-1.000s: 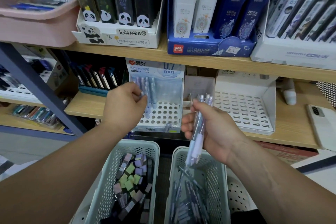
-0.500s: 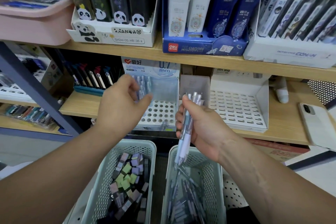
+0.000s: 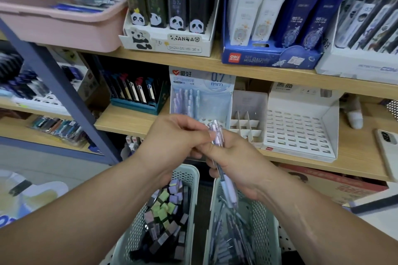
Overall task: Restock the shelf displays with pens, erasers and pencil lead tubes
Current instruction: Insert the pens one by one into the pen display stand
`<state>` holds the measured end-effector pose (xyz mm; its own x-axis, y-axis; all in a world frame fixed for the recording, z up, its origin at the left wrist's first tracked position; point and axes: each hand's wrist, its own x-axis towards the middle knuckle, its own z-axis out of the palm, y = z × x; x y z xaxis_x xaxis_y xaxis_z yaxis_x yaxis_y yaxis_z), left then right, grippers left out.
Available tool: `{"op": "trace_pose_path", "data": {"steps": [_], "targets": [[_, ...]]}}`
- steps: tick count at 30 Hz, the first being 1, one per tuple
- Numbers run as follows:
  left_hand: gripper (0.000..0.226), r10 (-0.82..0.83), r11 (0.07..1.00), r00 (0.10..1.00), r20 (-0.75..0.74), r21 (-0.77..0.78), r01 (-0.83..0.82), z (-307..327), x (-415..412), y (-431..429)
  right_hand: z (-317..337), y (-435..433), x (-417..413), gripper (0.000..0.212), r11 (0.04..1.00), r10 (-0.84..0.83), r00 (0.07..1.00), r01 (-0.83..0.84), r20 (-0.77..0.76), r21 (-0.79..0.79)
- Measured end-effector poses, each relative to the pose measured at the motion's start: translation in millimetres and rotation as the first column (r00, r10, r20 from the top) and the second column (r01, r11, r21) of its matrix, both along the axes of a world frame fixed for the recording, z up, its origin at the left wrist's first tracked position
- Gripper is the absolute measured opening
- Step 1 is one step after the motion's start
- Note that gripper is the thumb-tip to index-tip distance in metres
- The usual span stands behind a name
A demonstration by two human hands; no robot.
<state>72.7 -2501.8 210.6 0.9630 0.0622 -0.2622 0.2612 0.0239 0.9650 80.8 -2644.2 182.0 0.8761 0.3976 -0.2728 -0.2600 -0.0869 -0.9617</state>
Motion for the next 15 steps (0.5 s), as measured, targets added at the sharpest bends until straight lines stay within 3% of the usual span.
{"op": "trace_pose_path", "data": {"steps": [5,15], "targets": [[0.007,-0.058,0.995,0.997,-0.059,-0.084,0.053,1.7,0.7,11.3,1.6,1.0,-1.3,0.020,0.994,0.076,0.996,-0.072,-0.038,0.086],[0.011,0.009,0.999,1.000,-0.004,-0.048,-0.009,-3.9,1.6,10.6,-2.2,5.3,1.2,0.030,0.983,0.094,0.986,-0.070,-0.137,0.168]]}}
